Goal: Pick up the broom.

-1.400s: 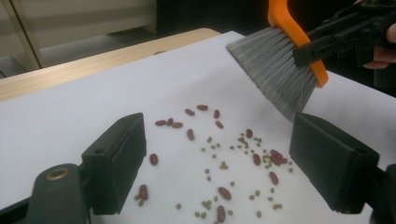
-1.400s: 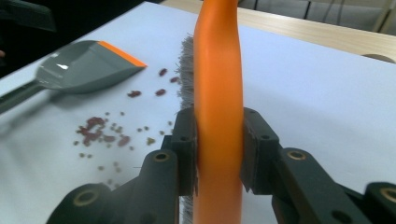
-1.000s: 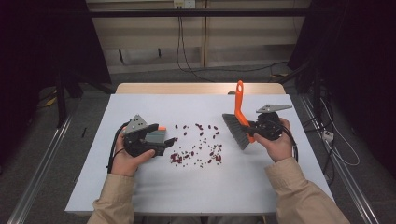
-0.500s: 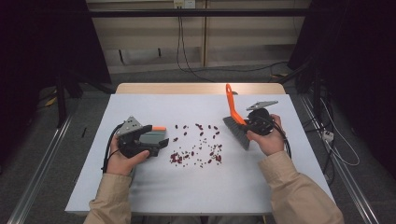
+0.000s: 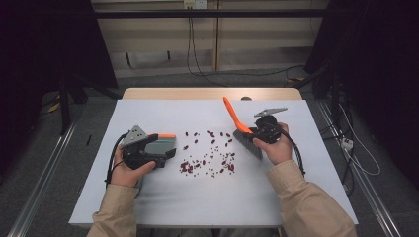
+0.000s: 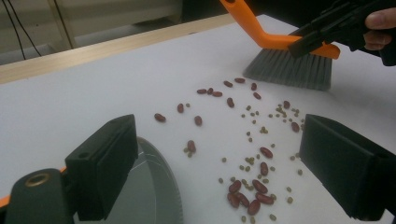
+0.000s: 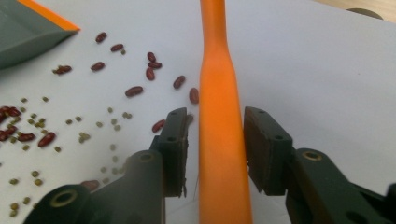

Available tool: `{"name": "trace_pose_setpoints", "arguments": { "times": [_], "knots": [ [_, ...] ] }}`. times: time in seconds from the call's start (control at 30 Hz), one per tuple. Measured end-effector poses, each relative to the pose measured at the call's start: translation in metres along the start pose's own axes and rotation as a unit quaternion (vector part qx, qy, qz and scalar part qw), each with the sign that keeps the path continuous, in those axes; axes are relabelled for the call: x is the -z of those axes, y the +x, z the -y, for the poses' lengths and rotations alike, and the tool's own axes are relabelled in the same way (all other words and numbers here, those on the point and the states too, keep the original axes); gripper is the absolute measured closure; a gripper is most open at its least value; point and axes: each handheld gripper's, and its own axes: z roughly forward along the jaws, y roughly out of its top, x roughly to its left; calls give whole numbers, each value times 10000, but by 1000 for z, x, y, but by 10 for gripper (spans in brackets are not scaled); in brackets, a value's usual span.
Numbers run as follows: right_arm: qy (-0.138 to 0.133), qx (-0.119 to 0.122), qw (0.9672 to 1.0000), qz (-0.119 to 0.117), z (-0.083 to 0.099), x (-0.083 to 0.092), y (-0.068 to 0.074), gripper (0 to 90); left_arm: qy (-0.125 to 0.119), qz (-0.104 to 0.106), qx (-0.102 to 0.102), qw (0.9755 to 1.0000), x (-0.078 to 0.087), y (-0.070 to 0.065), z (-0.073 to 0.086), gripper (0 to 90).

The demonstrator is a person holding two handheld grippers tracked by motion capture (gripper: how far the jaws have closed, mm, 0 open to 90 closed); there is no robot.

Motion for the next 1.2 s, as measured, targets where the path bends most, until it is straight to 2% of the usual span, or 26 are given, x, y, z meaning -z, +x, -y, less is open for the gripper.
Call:
{"name": "trace_pose_setpoints", "arguments": {
  "times": [0.07, 0.13, 0.27, 0.4, 0.5, 0.6, 0.7, 0.8, 0.83, 0.9, 1.1, 1.2],
  "knots": [
    [-60, 14, 9999, 97, 0, 1, -1, 587, 21, 2, 2, 10000, 0, 0, 1, 117],
    [-27, 52, 9999, 98, 0, 2, -1, 601, 21, -1, -9, 10000, 0, 0, 1, 117],
    [34, 94, 9999, 56, 4, 1, -3, 694, 29, -9, -17, 10000, 1, 0, 1, 117],
    [-9, 145, 9999, 8, 6, -2, -2, 700, 43, -27, -30, 10000, 2, 0, 2, 117],
    [2, 298, 9996, -12, 6, -3, 2, 704, 35, -42, -6, 10000, 3, 0, 4, 117],
    [55, 378, 9992, 100, 5, -3, 3, 708, 33, -59, -11, 10000, 5, 1, 5, 117],
    [-77, 352, 9991, 213, 4, -1, -1, 710, 17, -68, -3, 10000, 7, 2, 5, 117],
    [-401, 302, 9985, 196, 0, -2, -5, 710, -7, -78, 35, 10000, 8, 3, 6, 117],
    [-467, 259, 9984, 185, -3, -3, -5, 711, -6, -85, 36, 10000, 8, 3, 6, 117],
    [-555, 376, 9975, 229, -9, -8, -4, 711, -5, -91, 38, 10000, 9, 4, 6, 117],
    [-628, 677, 9954, 252, -24, -30, -3, 711, 5, -61, 76, 10000, 10, 7, 9, 106],
    [-582, 825, 9944, 298, -27, -40, 0, 711, 30, -78, 98, 9999, 11, 10, 11, 100]
  ]
}}
